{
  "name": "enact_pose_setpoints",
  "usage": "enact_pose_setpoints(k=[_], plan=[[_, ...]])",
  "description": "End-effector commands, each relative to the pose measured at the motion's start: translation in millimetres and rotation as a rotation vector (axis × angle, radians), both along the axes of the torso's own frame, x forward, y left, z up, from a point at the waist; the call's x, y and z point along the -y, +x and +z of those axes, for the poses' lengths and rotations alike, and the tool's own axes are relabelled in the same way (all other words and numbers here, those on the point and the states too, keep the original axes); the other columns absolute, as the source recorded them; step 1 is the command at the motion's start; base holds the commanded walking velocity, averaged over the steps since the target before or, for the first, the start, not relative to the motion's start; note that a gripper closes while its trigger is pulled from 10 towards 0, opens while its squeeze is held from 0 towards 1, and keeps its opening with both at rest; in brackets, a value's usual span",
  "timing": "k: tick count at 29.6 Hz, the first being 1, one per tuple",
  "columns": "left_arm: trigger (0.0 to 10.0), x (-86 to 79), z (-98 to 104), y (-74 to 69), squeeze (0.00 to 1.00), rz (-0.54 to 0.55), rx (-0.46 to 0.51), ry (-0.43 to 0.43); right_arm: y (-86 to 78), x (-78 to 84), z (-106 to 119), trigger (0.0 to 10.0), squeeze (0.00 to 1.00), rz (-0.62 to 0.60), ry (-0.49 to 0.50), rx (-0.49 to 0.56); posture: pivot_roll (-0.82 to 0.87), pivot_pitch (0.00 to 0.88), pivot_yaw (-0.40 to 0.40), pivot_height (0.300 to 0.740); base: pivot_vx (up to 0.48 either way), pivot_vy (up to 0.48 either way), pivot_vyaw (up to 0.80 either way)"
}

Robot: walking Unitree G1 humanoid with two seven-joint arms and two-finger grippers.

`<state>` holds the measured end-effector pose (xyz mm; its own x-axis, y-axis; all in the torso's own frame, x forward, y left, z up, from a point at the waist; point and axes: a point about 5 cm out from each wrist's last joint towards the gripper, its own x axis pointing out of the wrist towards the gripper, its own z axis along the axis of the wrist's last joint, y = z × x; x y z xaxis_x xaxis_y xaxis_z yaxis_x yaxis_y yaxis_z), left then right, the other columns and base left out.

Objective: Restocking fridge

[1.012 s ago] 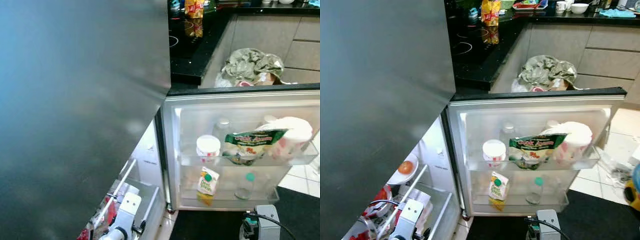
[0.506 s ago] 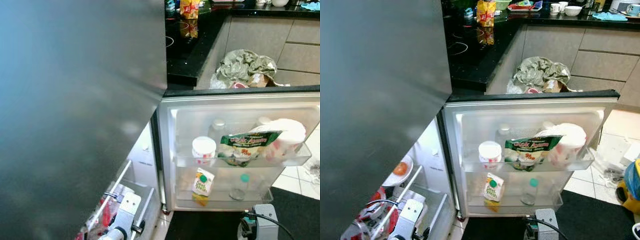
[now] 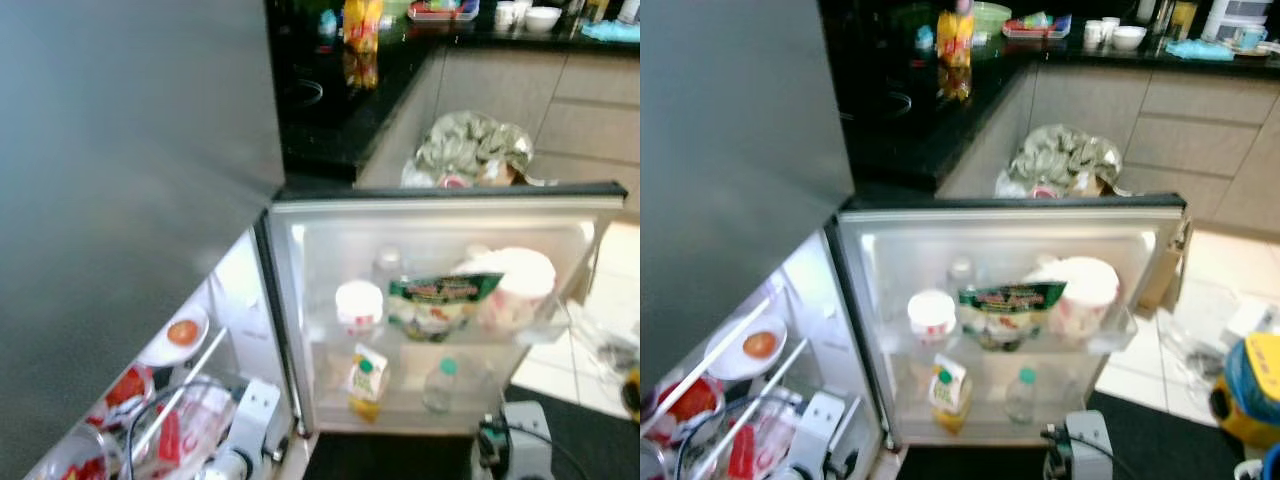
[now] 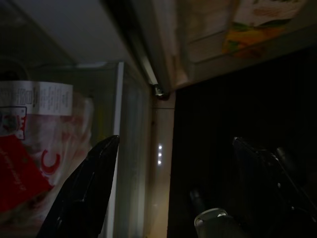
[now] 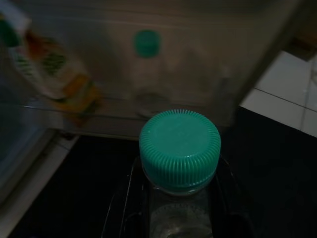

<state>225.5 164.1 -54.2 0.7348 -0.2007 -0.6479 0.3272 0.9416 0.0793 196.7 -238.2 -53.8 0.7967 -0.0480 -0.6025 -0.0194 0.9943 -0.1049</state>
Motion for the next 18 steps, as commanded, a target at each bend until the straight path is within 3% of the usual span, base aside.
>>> enact_pose_setpoints(k=[1,12,18], plan=[[10.0,-1.7,-0.6,-0.7,0.00,0.003,-0.006,0.003,-1.8,-2.3,-1.3,10.0,0.00,0.005,0.001,0.002,-0.09,0.049,0.037,0.740,0.000,-0.341,0.00],[10.0,-2.3,-0.2,0.3,0.00,0.014,-0.007,0.003,4.3,-15.0,-2.0,10.0,0.00,0.133,-0.043,-0.025,-0.08,0.047,0.024,0.740,0.000,-0.335,0.00],[10.0,-17.6,2.6,0.3,0.00,0.085,0.025,0.012,25.0,-40.8,3.7,10.0,0.00,0.231,-0.015,-0.007,0.00,0.049,-0.044,0.740,0.000,-0.288,0.00]])
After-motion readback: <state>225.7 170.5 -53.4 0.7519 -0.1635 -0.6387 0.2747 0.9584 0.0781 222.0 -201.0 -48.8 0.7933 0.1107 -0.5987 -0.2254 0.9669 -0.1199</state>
